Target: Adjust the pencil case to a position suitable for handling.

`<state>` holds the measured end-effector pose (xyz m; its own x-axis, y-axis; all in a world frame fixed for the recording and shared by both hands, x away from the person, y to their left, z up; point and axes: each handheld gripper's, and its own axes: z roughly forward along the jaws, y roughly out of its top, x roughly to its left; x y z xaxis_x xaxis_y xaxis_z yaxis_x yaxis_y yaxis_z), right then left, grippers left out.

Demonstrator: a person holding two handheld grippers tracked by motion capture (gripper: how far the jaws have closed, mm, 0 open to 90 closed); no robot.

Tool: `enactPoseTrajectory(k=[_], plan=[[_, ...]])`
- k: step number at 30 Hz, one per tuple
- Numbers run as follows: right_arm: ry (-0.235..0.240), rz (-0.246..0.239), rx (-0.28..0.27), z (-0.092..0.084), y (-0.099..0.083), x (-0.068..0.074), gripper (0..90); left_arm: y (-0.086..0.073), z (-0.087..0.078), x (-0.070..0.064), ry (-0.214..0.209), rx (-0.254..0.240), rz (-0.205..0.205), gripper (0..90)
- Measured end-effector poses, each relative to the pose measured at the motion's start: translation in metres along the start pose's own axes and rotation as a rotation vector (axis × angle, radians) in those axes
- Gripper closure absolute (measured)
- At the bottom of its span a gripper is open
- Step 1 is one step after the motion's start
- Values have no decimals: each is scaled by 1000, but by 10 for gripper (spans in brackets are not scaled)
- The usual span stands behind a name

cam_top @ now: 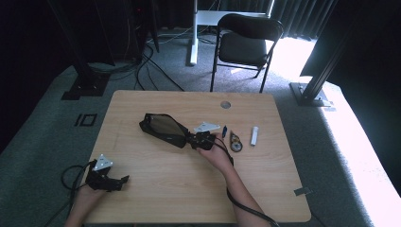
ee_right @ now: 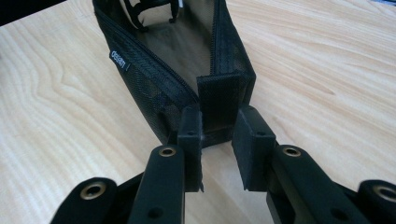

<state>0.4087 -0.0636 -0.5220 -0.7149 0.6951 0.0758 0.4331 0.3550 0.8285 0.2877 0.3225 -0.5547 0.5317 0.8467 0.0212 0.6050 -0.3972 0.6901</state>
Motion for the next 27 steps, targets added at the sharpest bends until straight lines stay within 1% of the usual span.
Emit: enactPoseTrajectory(k=[2, 3, 6, 7, 10, 12, 13, 15, 18, 19, 21, 24, 26, 27], plan=[[0, 1, -1, -1, -1, 0, 735, 0, 0, 0, 0, 0, -1, 6], [-8, -3, -1, -5, -4, 2, 735, 0, 0, 0, 0, 0, 0, 6], [-9, 0, -3, -12, -10, 4, 735, 0, 0, 0, 0, 0, -1, 6], [-12, 7, -6, -15, -13, 5, 735, 0, 0, 0, 0, -1, -1, 7], [-18, 24, -7, -24, -19, 6, 735, 0, 0, 0, 0, 0, -1, 6], [-20, 20, -5, -32, -23, 7, 735, 0, 0, 0, 0, 0, 0, 7], [-23, 27, -16, -36, -25, 8, 736, 0, 0, 0, 0, 0, 0, 6], [-20, 31, -16, -42, -29, 9, 736, 0, 0, 0, 0, 0, 0, 6], [-31, 27, -17, -50, -37, 10, 735, 0, 0, 0, 0, 0, -1, 7], [-34, 37, -19, -52, -40, 10, 736, 0, 0, 0, 0, 0, -1, 7], [-43, 37, -22, -57, -45, 9, 736, 0, 0, 0, 0, 0, 0, 6], [-52, 49, -34, -66, -52, 10, 736, 0, 0, 0, 0, -2, -1, 7], [-66, 29, -28, -73, -57, 13, 736, 0, 0, 0, 0, -2, -1, 6], [-66, 28, -31, -75, -59, 13, 736, 0, 0, 0, 0, -2, -1, 7]])
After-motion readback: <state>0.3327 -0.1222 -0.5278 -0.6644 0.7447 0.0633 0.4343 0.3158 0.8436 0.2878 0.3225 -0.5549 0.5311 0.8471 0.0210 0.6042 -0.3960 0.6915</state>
